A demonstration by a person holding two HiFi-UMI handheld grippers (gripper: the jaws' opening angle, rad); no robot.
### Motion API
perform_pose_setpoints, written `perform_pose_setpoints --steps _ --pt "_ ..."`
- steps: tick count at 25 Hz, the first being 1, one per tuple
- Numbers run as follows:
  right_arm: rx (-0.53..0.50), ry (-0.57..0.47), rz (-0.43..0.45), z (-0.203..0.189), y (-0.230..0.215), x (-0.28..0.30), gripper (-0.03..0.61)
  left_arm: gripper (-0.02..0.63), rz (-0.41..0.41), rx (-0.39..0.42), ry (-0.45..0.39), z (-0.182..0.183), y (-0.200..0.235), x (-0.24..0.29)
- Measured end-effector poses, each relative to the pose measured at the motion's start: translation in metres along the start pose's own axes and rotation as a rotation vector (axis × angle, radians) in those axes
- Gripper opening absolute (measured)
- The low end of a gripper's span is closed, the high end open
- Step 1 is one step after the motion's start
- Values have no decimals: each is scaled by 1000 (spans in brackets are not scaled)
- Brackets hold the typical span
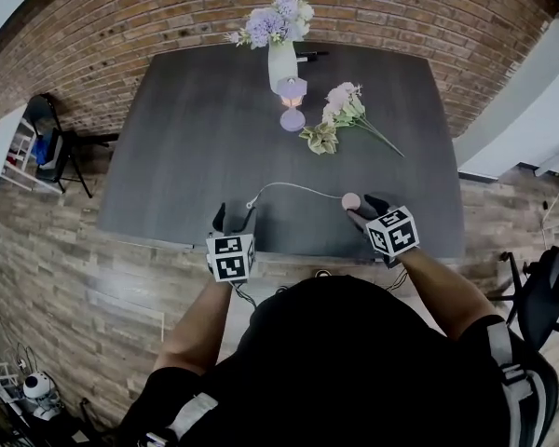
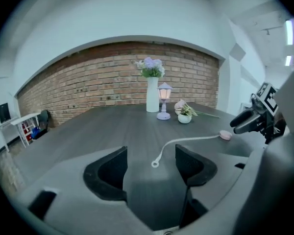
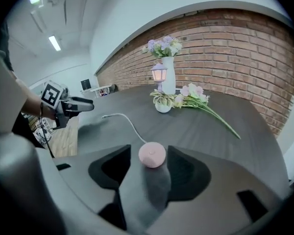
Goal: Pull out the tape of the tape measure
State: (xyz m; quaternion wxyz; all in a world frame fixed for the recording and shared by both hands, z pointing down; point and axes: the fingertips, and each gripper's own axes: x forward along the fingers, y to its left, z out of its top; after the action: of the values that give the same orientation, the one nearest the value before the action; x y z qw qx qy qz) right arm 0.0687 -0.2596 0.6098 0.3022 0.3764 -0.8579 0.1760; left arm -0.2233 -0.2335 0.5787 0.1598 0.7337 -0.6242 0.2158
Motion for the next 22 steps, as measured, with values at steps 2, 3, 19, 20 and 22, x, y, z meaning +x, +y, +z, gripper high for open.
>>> perform_pose_setpoints --steps 2,3,19,20,22 --pt "-8 -9 -51 -1 -6 -3 97 298 -37 3 17 -12 -12 -4" --pt "-15 -5 -66 -3 -7 -3 45 294 -59 -6 23 -17 -19 -6" --pt "19 -65 -17 40 9 18 -3 9 85 8 -82 7 1 -42" --pt "22 -88 -16 50 9 16 -3 9 95 -11 -106 16 7 -43" --pt "22 -128 -23 67 8 12 -5 9 108 -45 -154 38 18 -43"
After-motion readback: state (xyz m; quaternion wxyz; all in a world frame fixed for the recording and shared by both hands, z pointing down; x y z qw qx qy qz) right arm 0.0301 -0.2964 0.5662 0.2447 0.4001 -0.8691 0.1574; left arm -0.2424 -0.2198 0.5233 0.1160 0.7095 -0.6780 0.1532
